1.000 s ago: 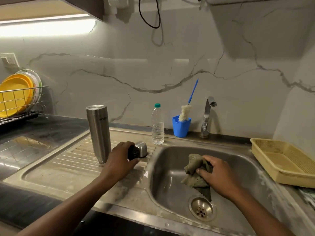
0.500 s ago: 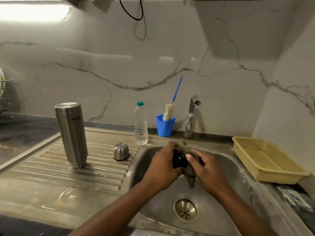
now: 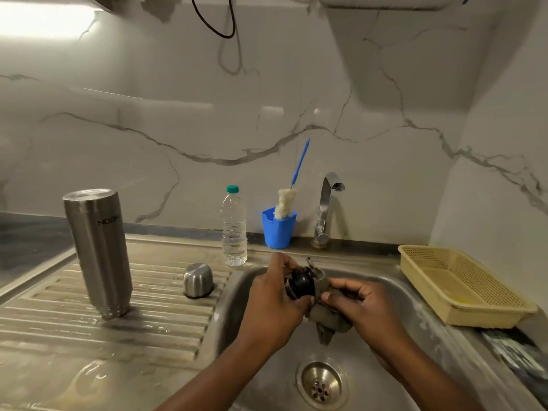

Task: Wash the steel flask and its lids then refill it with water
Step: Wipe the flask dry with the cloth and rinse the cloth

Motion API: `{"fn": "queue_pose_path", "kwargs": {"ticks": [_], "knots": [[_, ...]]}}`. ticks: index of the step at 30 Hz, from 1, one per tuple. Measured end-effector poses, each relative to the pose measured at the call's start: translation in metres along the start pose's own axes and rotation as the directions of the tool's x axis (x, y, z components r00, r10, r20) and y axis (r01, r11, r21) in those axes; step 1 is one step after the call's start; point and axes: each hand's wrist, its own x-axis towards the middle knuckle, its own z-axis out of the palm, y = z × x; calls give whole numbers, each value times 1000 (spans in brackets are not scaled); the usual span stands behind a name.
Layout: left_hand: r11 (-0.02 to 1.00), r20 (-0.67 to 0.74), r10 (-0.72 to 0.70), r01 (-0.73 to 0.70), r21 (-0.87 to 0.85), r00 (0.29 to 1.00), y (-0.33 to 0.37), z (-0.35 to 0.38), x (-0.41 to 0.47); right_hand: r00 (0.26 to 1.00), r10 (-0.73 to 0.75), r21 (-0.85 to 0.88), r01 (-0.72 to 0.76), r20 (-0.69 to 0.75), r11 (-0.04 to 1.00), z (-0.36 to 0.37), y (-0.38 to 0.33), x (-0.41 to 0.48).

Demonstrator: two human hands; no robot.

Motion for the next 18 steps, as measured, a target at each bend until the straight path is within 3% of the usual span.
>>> {"fn": "queue_pose_path", "kwargs": {"ticks": [4, 11, 15, 18], "knots": [[996, 37, 62, -64, 54, 997, -1, -6, 0, 1000, 11, 65, -11, 5, 998, 9, 4, -4], [998, 49, 10, -7, -63, 999, -3, -9, 2, 994, 104, 231, -110, 35, 967, 9, 4, 0], [995, 68, -8, 15, -96, 998, -2, -9, 2, 997, 78, 209, -74, -8, 975, 9, 0, -2], [998, 121, 26, -20, -57, 992, -1, -8, -1, 997, -32, 21, 33, -65, 999, 8, -7, -5]]}}
